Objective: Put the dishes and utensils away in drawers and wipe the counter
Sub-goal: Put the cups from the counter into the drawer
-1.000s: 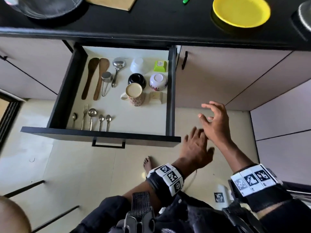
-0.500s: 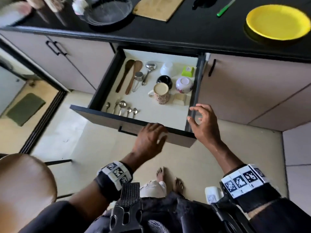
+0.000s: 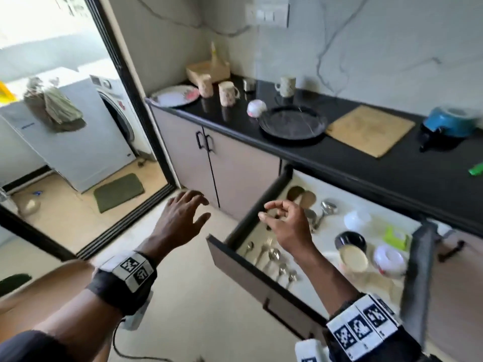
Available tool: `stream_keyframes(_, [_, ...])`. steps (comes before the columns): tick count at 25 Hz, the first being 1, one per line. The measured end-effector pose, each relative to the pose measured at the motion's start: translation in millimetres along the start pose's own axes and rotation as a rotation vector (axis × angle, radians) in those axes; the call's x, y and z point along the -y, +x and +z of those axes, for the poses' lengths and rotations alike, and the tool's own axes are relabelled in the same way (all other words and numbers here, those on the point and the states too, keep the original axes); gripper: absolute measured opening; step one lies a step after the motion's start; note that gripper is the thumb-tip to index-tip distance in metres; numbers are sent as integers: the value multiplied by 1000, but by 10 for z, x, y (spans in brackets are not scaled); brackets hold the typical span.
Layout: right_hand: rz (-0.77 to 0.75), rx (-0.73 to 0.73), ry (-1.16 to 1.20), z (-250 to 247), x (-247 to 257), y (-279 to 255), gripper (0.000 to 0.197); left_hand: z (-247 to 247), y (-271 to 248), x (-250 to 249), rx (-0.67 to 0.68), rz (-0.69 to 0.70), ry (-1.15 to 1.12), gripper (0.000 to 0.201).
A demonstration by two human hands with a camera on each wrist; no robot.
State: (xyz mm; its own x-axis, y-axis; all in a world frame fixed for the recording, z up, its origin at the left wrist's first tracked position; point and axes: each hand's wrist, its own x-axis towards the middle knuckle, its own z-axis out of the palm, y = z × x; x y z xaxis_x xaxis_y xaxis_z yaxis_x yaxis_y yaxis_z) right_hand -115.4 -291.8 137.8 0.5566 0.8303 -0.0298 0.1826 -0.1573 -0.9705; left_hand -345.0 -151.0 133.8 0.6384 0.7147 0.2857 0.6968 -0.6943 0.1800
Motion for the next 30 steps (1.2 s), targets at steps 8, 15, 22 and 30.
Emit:
stream_keyframes(8, [132,-125,72,1567,897,1643,18,-204,1346,1679,105,17,-47,40])
stream_keyframes(15, [57,-294,-300,1551,1006,3501,32,268,3022,2427,195,-25,-98,55])
stream_keyframes(22, [180,-376,-235,1608,518,4207,45,922,4294,2493,264,98,-196,65])
stream_keyframes(30, [155,-315,-747,1639,612,4865,52,1382,6161,2411,-10,233,-229,69])
